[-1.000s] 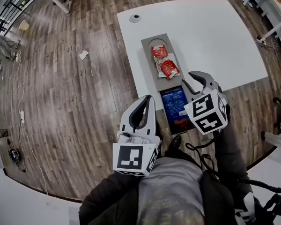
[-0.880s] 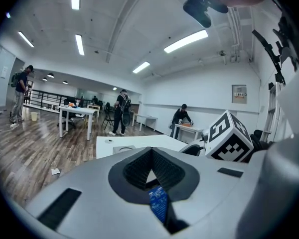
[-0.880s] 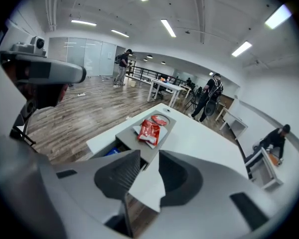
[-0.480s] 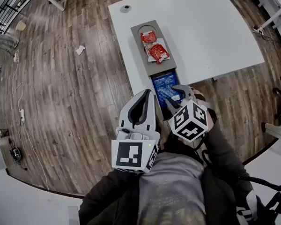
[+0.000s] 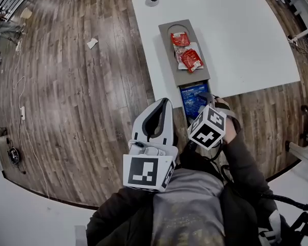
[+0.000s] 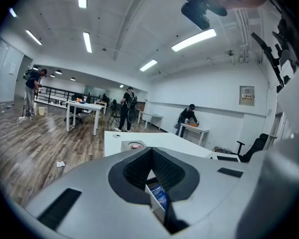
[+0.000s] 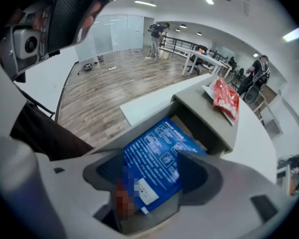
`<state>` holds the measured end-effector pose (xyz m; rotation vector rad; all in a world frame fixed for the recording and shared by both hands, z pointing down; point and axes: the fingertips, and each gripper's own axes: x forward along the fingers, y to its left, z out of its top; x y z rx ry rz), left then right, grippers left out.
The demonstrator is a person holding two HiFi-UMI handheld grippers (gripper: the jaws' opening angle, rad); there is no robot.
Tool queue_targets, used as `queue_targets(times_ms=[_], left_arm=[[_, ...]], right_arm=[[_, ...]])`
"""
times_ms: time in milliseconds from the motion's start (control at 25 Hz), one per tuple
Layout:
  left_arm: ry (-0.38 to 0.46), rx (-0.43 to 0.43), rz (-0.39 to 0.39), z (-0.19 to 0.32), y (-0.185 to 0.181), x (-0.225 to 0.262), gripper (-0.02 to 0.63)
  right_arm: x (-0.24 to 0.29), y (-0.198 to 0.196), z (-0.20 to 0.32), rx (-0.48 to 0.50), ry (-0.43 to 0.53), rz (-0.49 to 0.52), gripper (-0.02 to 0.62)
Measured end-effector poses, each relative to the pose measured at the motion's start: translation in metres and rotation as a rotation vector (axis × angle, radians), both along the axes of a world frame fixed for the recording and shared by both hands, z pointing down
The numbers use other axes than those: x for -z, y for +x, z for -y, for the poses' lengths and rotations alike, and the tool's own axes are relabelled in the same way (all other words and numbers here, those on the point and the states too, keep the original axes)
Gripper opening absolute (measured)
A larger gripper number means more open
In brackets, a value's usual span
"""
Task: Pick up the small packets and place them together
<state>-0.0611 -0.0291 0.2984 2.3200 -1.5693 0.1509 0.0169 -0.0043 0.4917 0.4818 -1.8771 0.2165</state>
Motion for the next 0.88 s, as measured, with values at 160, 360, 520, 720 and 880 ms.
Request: queue_targets(times_ms=[160,360,520,720,880], left_arm=[[-0.018,0.007,-0.009,0.009,-0.008,-0.007,0.001],[-0.027,0.001,-0.014,0.014,-0.009,-0.011,0.002],[-0.024,-0.008,-0.016,0.008,-0.006,-0.010,0.002],[-0.013,-0.014,-0.023,0.000,-0.002,-0.006,0.001],[-0.004,-0.022,-0.032,-0.007,0.002,-0.002,0.002]], right_arm=[[-0.001,-0.001,0.007,-0.013,-0.014,-0.005,0.322],[0.004,0.003,0.016,-0.019,0.051,-0.008,0.097],[0.005,0.004,0.017,-0.021,0.096,-0.020,0.003],[0.014,0.007,0.002,-0.006,0.081,0.014,0.005],[0.012,0.001,-0.014,0.051,0.054,0.021,0.149]])
